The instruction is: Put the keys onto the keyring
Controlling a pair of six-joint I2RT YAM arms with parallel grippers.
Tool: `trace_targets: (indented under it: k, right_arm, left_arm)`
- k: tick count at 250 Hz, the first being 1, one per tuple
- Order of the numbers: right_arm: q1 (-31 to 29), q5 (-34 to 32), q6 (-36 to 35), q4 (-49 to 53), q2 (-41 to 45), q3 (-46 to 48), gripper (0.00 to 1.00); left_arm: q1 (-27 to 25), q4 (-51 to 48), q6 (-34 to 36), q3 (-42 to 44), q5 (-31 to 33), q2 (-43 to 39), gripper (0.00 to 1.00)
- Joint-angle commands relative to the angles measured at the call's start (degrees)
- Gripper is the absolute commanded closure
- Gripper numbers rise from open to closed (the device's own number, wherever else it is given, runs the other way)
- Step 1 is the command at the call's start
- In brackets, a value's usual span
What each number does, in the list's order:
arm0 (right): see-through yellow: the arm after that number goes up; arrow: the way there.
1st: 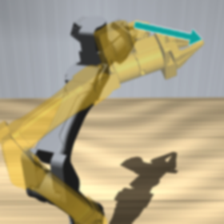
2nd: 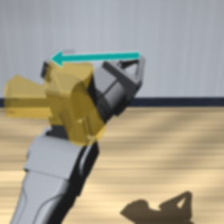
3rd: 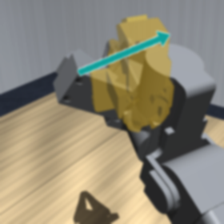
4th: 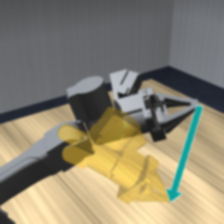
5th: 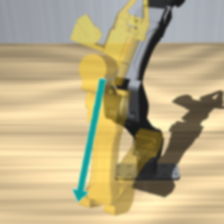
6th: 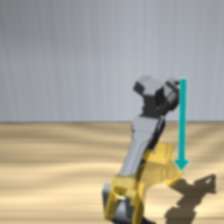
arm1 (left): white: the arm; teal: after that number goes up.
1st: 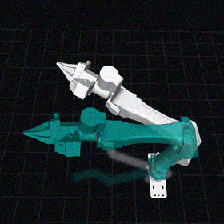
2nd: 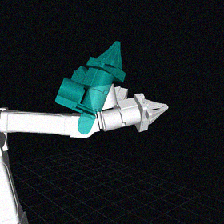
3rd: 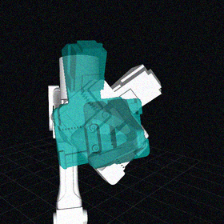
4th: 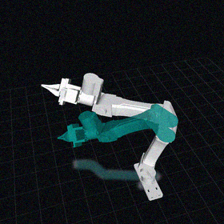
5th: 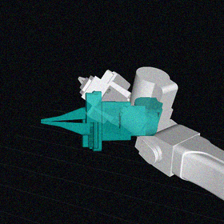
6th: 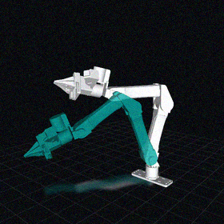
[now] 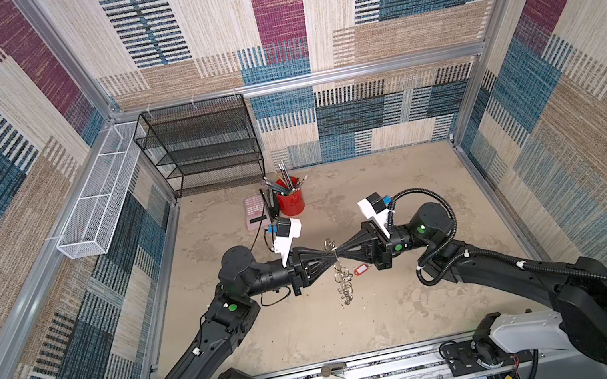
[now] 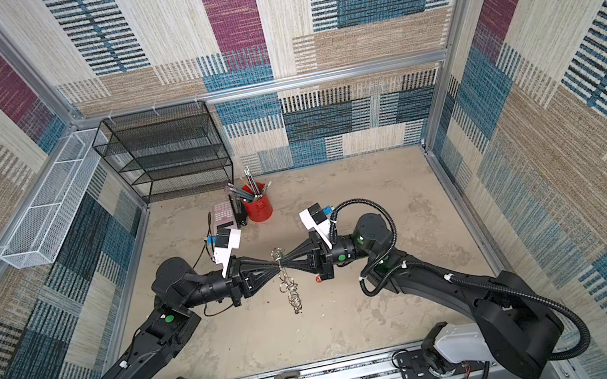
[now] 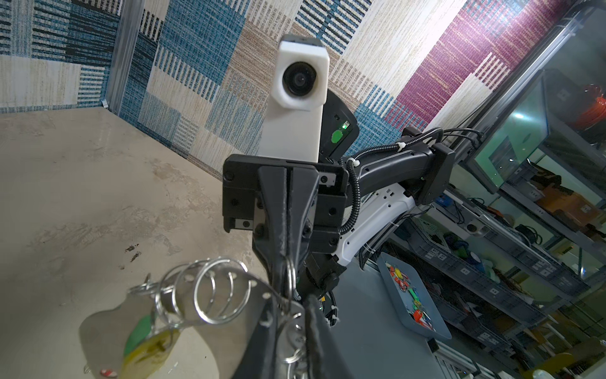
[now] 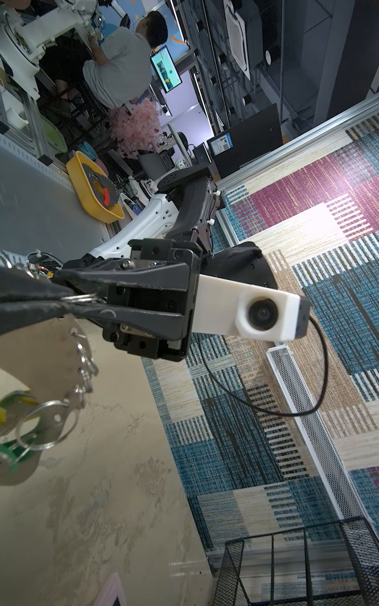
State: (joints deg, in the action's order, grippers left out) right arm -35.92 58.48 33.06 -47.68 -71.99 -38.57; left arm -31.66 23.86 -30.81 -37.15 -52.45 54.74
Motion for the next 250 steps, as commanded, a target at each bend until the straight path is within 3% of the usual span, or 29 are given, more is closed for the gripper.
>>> trace_targets:
  k: [1,73,118,137,159,208,250]
  right_arm:
    - [0.0,0.0,0.0,-1.3,0.1,-0.3,1.00]
    - [0.0,0.0,-0.5,-0.6,0.0,-0.1,1.00]
    - [0.0,-0.5,-2.7,2.4,0.4,-0.6,1.00]
    - [1.0,-0.2,-3.5,4.0,0.5,-1.0,0.78]
    - [4.1,2.5,-1.3,2.0,0.5,-0.9,0.67]
    - [8.0,5.4,-7.1,10.5,0.5,-4.8,0.53]
    - [7.9,7.0,-9.3,13.7,-0.3,-6.6,0.48]
  left_arm:
    - [0.0,-0.2,2.0,-1.0,0.9,0.2,0.85]
    - [-0.1,-0.9,2.0,-1.4,2.0,0.7,1.00]
    - [-0.1,-8.2,6.1,-3.2,3.3,0.3,1.00]
    - [-0.1,-16.5,11.2,-5.9,4.3,-0.1,1.00]
    - [-0.1,-25.4,17.4,-9.4,4.5,0.1,1.00]
    - [-0.1,-42.0,27.3,-17.5,2.2,2.3,1.00]
    - [-0.2,-57.7,36.4,-26.1,3.3,6.0,1.00]
